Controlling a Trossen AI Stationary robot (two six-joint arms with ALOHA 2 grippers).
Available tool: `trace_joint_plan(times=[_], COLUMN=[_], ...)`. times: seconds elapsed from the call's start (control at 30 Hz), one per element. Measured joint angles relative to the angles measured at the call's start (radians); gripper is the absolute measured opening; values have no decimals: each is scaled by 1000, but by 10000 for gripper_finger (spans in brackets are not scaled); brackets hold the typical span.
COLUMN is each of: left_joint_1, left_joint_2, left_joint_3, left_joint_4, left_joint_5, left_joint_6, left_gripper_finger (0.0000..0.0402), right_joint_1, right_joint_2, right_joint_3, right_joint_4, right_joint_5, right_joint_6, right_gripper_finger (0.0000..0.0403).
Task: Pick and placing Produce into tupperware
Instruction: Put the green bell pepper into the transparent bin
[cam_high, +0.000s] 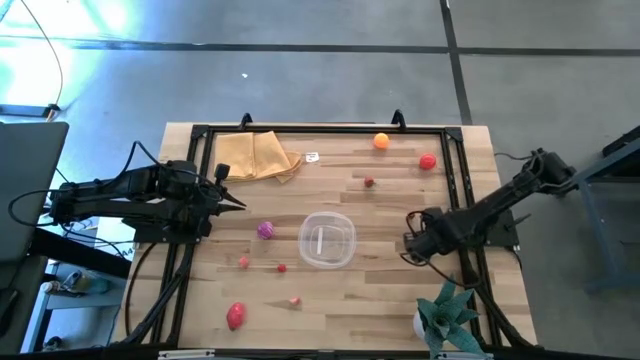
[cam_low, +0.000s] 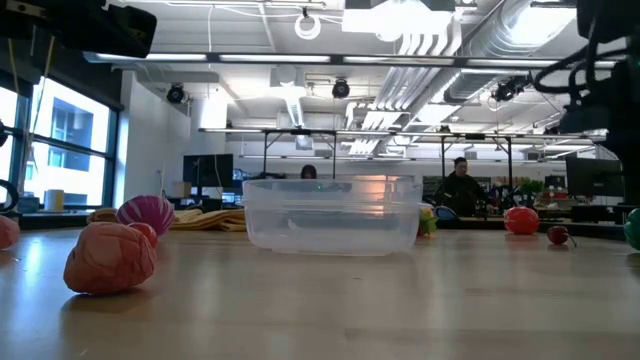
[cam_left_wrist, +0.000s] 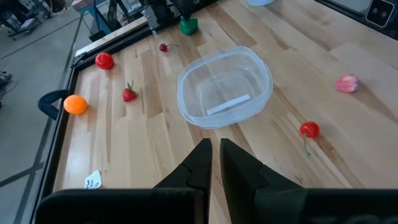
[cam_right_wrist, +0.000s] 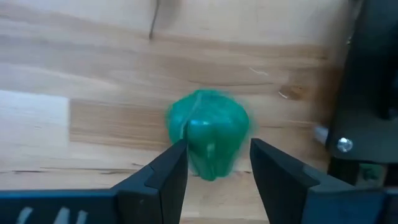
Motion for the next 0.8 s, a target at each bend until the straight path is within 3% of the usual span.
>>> trace_joint_plan(times=[0.4, 0.57, 0.8], left_joint_1=[0, 0, 0], left_joint_2=[0, 0, 0], left_joint_3=[0, 0, 0], left_joint_4=[0, 0, 0], left_joint_5=[0, 0, 0], left_joint_6=[0, 0, 0], left_gripper_finger=[24, 24, 24], right_joint_1=[38, 63, 93], right_joint_2=[-38, -47, -48], right_joint_3=[-40, -9, 12], right_joint_4=[42, 14, -17], right_joint_5=[60, 131, 135], right_joint_6=[10, 37, 53], right_gripper_finger=[165, 165, 165])
